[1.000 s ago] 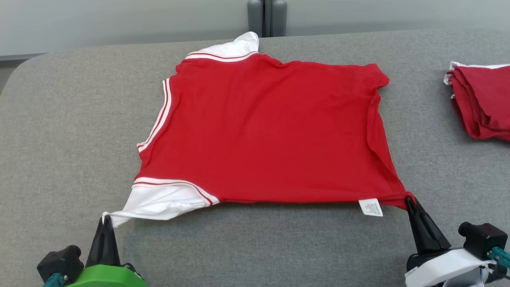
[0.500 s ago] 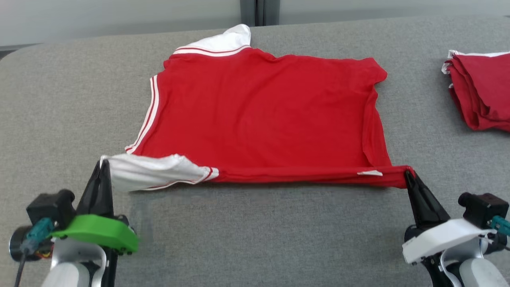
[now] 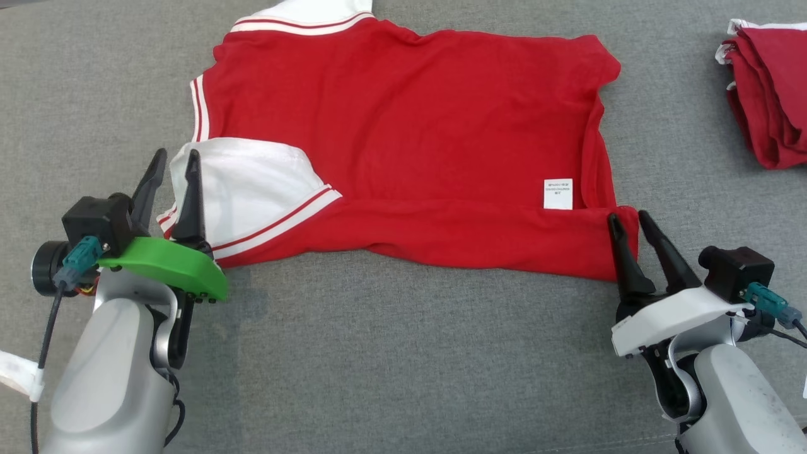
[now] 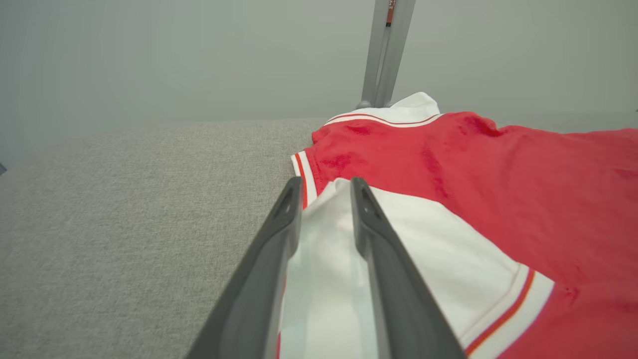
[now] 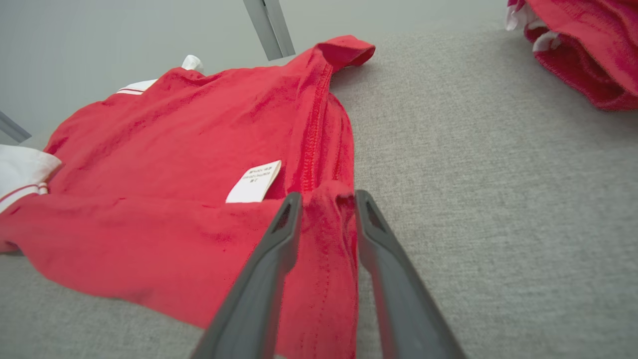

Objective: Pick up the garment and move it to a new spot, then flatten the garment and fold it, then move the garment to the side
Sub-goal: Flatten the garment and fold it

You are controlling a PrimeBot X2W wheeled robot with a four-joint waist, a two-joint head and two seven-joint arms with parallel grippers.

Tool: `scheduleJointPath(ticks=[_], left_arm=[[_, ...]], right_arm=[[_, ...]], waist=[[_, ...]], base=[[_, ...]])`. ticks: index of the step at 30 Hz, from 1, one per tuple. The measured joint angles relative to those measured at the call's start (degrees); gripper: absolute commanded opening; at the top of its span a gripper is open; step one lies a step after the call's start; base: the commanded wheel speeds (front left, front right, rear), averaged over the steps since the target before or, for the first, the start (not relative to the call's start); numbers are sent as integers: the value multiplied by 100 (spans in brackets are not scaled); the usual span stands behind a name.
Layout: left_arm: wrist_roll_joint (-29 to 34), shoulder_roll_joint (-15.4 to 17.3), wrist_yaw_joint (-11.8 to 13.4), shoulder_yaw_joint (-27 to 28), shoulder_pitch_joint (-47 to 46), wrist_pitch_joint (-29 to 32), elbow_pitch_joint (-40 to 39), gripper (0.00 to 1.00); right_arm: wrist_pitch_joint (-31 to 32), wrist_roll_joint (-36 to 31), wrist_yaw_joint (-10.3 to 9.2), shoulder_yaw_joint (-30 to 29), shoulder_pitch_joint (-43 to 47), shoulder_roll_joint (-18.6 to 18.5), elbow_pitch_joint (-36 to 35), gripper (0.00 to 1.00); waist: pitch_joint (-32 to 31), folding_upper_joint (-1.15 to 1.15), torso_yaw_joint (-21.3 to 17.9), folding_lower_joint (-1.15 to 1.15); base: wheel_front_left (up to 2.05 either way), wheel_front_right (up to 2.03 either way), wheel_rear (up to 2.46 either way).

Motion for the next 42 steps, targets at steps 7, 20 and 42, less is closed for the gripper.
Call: scheduleJointPath(ticks=[7, 20, 42], left_arm=[[200, -159, 188, 133, 261, -445, 53, 100], [576, -271, 853, 472, 2056, -479, -1692, 100], [113, -243, 494, 210, 2013, 426, -862, 100]], right_arm=[[-476, -637, 0, -148, 28, -48, -468, 100], [-407, -1026, 0, -355, 1042, 234, -1727, 100], [-149, -847, 0, -371, 1182, 264, -1132, 100]], waist=[[-102, 0, 7, 0], [-657, 0, 23, 0], [-498, 0, 9, 0]], base=[[0, 0, 0], [0, 0, 0], [0, 0, 0]])
